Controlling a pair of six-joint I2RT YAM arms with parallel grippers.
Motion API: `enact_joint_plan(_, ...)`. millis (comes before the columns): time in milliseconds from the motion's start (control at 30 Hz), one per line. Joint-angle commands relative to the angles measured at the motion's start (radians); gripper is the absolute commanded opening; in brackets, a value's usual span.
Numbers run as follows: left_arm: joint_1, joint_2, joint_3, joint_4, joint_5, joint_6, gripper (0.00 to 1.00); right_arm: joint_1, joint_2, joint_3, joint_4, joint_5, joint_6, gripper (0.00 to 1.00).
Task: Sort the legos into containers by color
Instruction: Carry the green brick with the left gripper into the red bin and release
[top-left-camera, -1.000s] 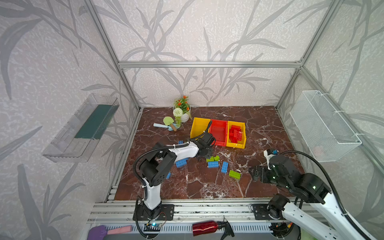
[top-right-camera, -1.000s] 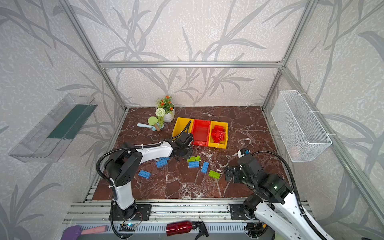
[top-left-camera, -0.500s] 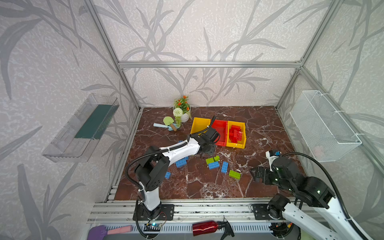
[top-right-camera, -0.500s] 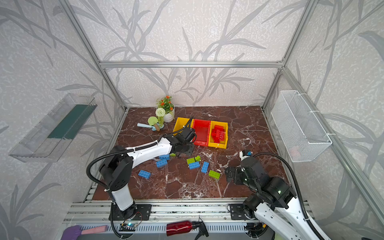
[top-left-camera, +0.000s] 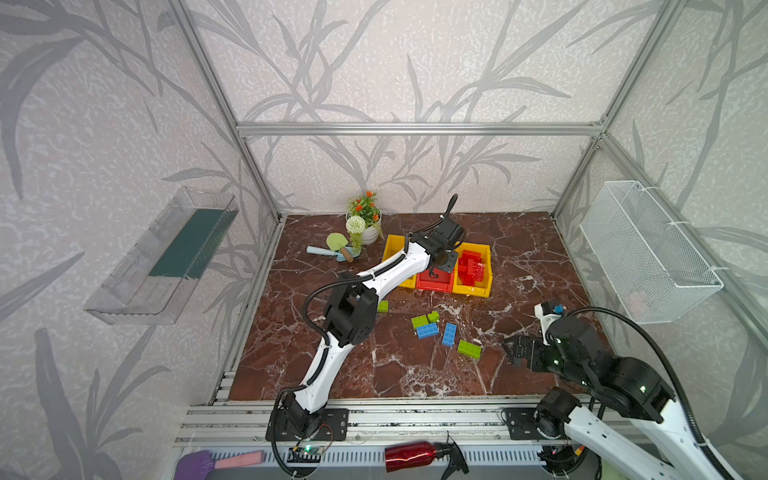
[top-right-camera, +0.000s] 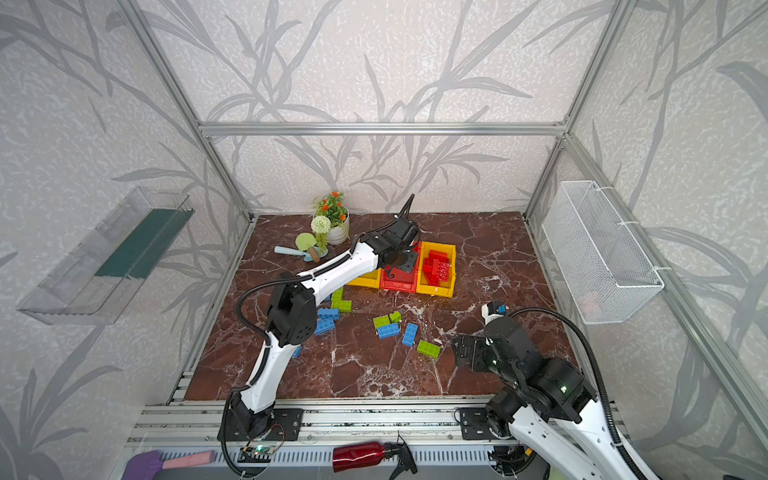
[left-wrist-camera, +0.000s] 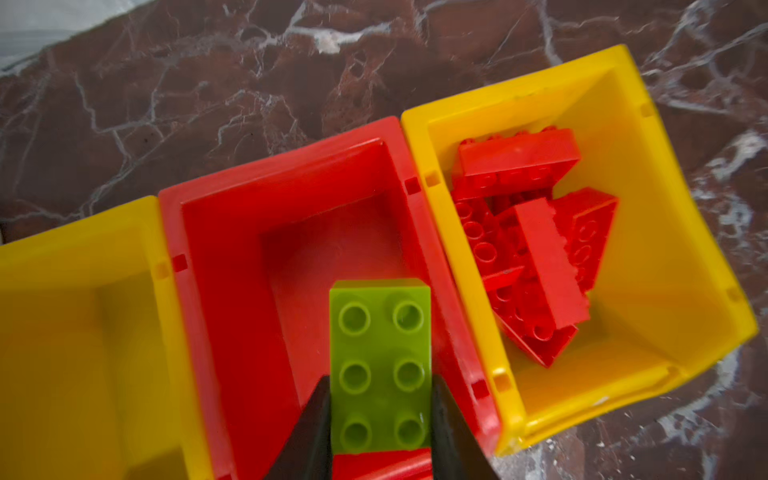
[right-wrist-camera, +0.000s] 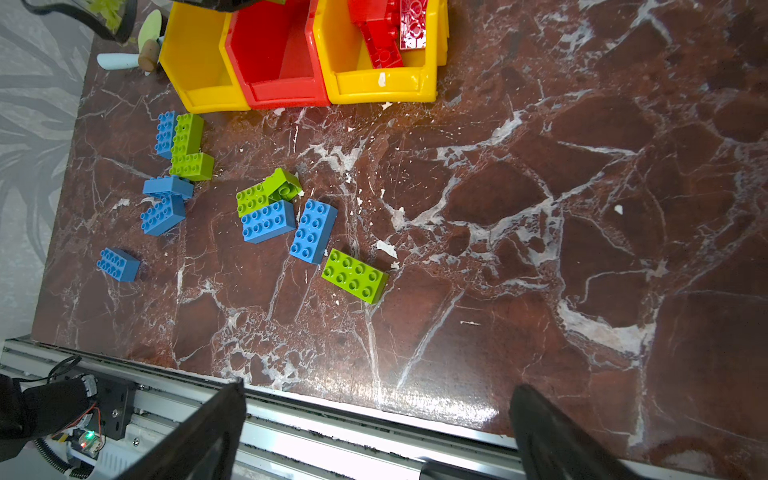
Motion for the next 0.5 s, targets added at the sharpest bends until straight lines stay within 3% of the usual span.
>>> enact_joint_plan(0,0.020,0.058,0.117,-0.115,-0.013,0.015,0.18,0.002,0.013,0.032,-0.026,0.036,-0.018,0.99)
enact_joint_plan(67,0.030,0.089,0.163,-0.132,-0.014,0.004,0.26,0.002,0.029,0.039,-0.021,0.042,-0.028,0.99)
enact_joint_plan(200,0.040,0.124,0.226,-0.162,-0.036,-0.016,0.78,0.000,0.069,0.060,-0.016,0.056,-0.052,0.99)
enact_joint_plan(267,0.040,0.115,0.226,-0.153,-0.030,-0.022,0.95,0.000,0.084,0.066,-0.010,0.055,-0.078,0.99)
enact_joint_plan(467,0.038,-0.013,0.103,-0.082,-0.038,-0.095,0.98,0.000,0.099,0.074,-0.005,0.050,-0.097,0.99)
